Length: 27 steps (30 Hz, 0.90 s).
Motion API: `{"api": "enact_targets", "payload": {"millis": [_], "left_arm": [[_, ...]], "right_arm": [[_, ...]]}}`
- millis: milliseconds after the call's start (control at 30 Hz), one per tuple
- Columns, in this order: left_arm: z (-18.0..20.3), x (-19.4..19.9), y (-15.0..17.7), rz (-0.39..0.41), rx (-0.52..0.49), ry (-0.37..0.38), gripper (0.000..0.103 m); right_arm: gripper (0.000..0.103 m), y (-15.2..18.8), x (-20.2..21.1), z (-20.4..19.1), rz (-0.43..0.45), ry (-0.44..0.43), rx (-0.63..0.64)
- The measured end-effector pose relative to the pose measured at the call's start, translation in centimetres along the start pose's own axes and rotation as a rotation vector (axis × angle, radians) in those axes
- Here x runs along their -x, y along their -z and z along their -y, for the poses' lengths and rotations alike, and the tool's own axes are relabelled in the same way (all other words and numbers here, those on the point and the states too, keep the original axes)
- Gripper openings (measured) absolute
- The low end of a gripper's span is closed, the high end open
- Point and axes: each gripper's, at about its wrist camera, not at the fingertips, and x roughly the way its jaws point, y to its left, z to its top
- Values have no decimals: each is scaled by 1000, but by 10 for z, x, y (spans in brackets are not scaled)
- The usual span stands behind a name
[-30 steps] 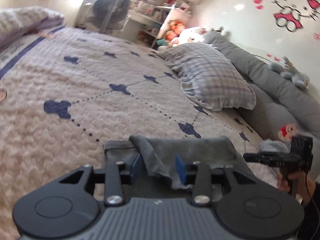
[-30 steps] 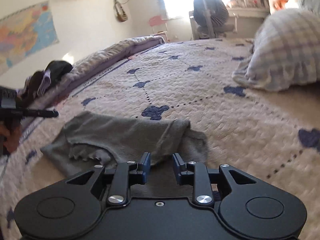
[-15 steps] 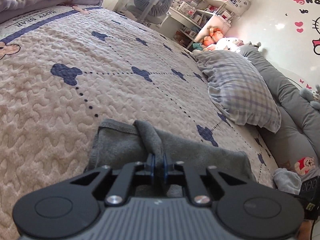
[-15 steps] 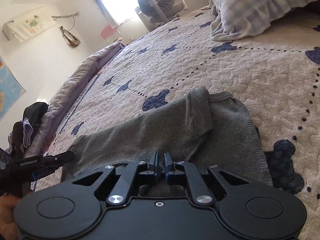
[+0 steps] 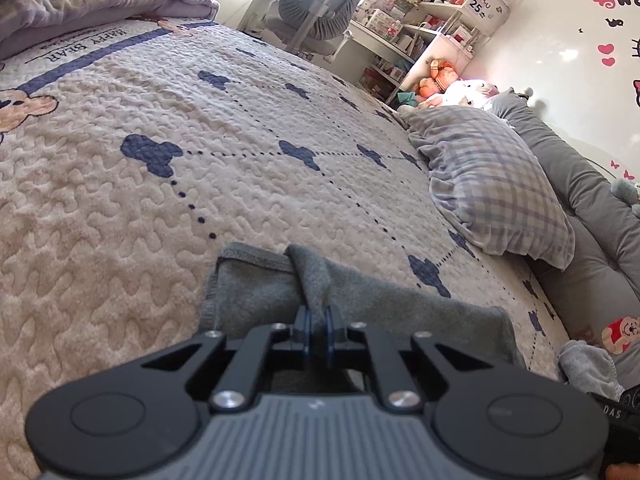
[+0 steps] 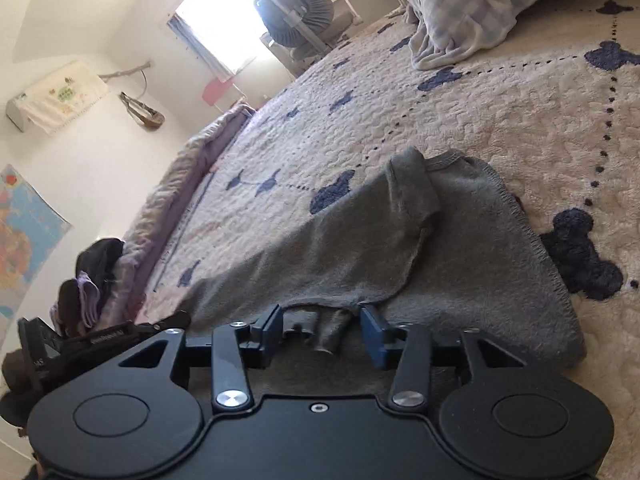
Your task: Fold clothes
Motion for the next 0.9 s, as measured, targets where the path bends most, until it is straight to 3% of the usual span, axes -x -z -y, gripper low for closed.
{"api": "enact_targets", "payload": {"millis": [100, 167, 267, 400, 600, 800, 900], "left_arm": [[-5, -1, 6, 3, -8, 15, 7], [-9, -2, 5, 1, 12, 28, 7], [-8, 1, -5, 13, 20, 49, 7], [-4, 5, -15, 34, 18, 68, 7], [-12, 2, -18, 18, 45, 54, 7], [-7, -11, -13, -29, -44, -1, 8], [-7, -16, -10, -37, -64, -13, 8]], "right_arm": [[42, 1, -8, -5, -19, 45, -8], [14, 5, -16, -10, -39, 93, 25], [4, 9, -20, -17, -25, 141, 58], [4, 11, -5, -27, 16, 145, 71], [4, 19, 3, -18, -11, 114, -25], [5, 20, -6, -9, -46, 127, 3], [23, 6, 7, -13, 6, 144, 75]]}}
